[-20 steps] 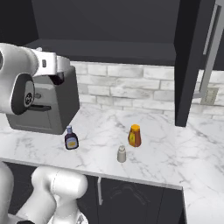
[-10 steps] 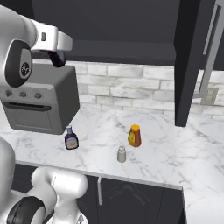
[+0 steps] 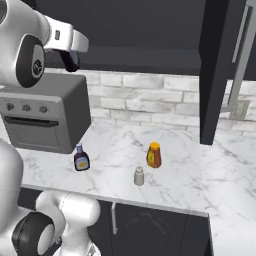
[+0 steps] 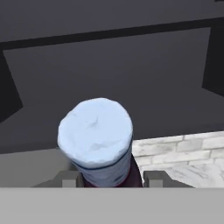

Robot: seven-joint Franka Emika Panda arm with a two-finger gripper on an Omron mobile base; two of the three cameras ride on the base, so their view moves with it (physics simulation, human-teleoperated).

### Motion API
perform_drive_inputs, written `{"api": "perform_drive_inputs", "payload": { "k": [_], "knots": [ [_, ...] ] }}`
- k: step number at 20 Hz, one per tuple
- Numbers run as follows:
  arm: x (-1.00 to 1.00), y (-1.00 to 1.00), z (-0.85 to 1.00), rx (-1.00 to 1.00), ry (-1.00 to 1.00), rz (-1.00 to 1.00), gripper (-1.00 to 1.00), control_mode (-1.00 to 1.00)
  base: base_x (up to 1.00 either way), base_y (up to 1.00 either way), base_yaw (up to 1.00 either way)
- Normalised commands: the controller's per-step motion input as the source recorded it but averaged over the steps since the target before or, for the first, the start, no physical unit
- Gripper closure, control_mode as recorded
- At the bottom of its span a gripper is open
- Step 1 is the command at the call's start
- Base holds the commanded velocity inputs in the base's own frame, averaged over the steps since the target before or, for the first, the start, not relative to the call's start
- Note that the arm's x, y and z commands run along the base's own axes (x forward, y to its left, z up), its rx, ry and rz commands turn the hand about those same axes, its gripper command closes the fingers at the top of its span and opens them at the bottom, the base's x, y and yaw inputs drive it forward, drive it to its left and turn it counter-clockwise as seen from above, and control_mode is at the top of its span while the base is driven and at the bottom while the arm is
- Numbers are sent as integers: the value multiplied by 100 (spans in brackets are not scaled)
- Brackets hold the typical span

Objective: There are various items on the counter. Only move the condiments/shakers into the cabinet.

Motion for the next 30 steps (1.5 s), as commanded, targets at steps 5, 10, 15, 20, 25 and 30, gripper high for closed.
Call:
{"api": "perform_drive_inputs", "payload": {
  "k": [5, 10, 15, 20, 25, 30],
  "knots": [
    [57, -1, -3, 0, 0, -1, 100, -100, 0, 0, 0],
    [76, -3, -1, 0, 0, 0, 100, -100, 0, 0, 0],
    [82, -1, -16, 0, 2, 0, 100, -100, 0, 0, 0],
    [81, -4, -21, 0, 2, 0, 100, -100, 0, 0, 0],
    [81, -6, -17, 0, 1, 0, 100, -100, 0, 0, 0],
    [77, -8, -9, 1, 1, 0, 100, -100, 0, 0, 0]
  ]
}}
